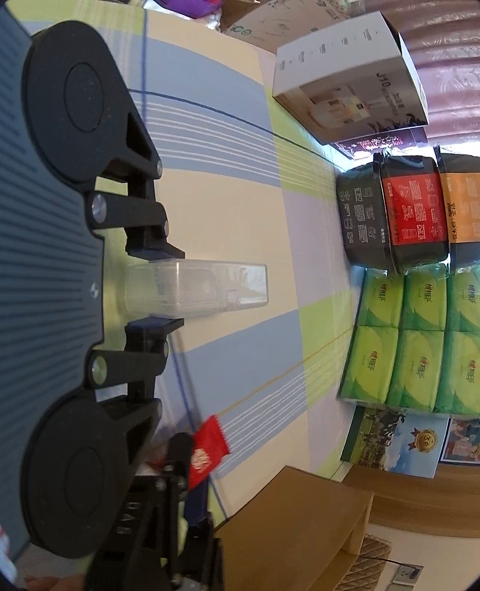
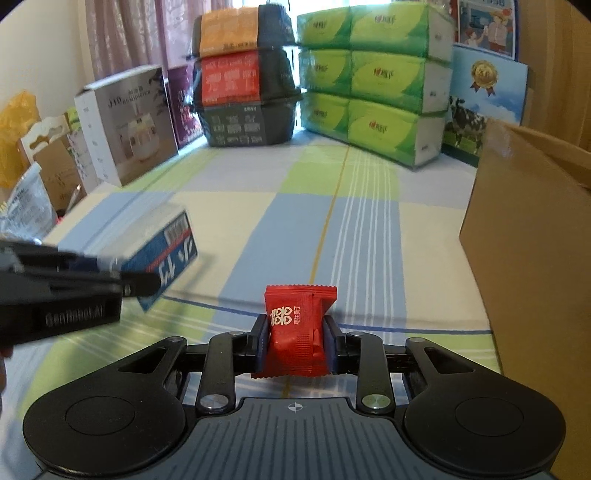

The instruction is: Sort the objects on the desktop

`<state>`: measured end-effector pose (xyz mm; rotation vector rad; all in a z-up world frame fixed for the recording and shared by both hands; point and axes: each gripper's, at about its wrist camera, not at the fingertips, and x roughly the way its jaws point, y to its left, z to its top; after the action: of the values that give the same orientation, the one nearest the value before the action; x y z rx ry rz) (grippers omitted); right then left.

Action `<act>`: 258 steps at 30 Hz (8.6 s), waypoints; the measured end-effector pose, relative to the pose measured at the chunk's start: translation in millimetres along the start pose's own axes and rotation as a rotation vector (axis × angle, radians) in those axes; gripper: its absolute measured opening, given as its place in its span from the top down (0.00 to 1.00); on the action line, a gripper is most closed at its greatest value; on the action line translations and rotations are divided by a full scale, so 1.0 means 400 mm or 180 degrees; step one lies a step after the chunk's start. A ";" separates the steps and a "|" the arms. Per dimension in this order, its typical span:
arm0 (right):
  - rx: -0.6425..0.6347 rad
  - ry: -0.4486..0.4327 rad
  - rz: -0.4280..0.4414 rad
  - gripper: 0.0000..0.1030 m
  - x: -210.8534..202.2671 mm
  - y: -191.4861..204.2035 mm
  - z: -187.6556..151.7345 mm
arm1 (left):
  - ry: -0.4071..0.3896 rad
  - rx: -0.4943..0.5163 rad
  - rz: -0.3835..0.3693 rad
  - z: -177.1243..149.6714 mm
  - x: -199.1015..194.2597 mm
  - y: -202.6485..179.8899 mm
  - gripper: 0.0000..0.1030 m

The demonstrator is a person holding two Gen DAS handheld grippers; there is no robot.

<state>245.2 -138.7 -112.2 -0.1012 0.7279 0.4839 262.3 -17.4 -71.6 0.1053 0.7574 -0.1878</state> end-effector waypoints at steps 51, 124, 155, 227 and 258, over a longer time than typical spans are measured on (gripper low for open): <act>0.0004 -0.0588 -0.0041 0.74 -0.758 -0.020 -0.195 | -0.0206 -0.0513 0.0142 -0.202 -0.647 -0.322 0.76; 0.0405 -0.0666 -0.0678 0.74 -0.757 -0.513 -0.078 | -0.0274 -0.0322 -0.0407 0.109 -0.412 -0.705 0.76; 0.0379 -0.0565 -0.0715 0.74 -0.687 -0.566 -0.040 | -0.0225 -0.0351 -0.0395 0.155 -0.311 -0.695 0.75; 0.0688 -0.0393 -0.0539 0.02 -1.034 -0.410 -0.217 | -0.0228 -0.0837 0.0144 -0.066 -0.707 -0.636 0.01; 0.0526 -0.0440 -0.0690 0.02 -1.138 -0.288 -0.219 | -0.0400 -0.0899 0.0130 -0.113 -0.814 -0.608 0.01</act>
<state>-48.0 -440.2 114.1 0.0085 0.6104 0.2200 -50.1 -205.2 114.0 -0.1579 0.6491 -0.0468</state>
